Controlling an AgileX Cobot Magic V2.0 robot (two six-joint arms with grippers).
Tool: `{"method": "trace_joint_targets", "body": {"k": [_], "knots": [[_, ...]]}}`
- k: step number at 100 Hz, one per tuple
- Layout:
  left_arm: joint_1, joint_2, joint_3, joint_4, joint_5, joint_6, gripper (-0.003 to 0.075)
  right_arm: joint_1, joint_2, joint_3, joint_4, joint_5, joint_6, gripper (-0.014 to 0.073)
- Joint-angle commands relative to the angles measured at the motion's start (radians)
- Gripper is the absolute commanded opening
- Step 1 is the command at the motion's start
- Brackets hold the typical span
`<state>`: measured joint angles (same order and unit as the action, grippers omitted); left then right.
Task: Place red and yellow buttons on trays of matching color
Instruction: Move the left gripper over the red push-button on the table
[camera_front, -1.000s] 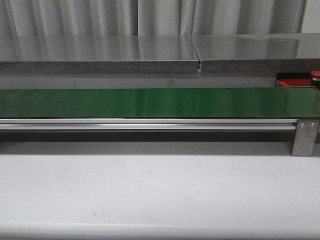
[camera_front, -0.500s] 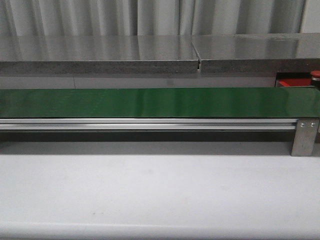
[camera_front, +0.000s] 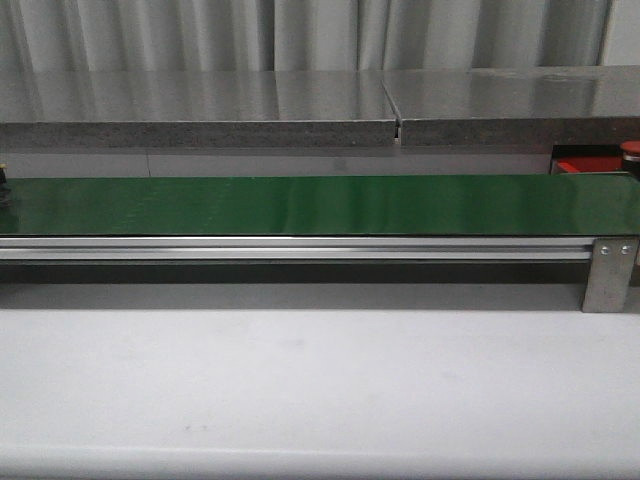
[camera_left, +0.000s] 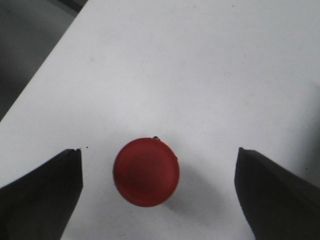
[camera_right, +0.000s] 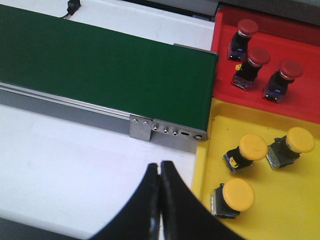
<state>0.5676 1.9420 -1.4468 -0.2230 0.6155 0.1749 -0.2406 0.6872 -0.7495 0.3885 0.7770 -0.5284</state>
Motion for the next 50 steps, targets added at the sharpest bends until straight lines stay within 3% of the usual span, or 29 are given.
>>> {"method": "trace_joint_targets", "body": {"k": [1, 50], "knots": [[0.013, -0.044, -0.030, -0.009, -0.062, -0.001, 0.0606, 0.000, -0.001, -0.023, 0.022, -0.054, -0.006, -0.0118], [0.019, 0.033, -0.030, -0.015, -0.071, -0.001, 0.0606, 0.000, -0.001, -0.023, 0.022, -0.054, -0.006, -0.0118]]}}
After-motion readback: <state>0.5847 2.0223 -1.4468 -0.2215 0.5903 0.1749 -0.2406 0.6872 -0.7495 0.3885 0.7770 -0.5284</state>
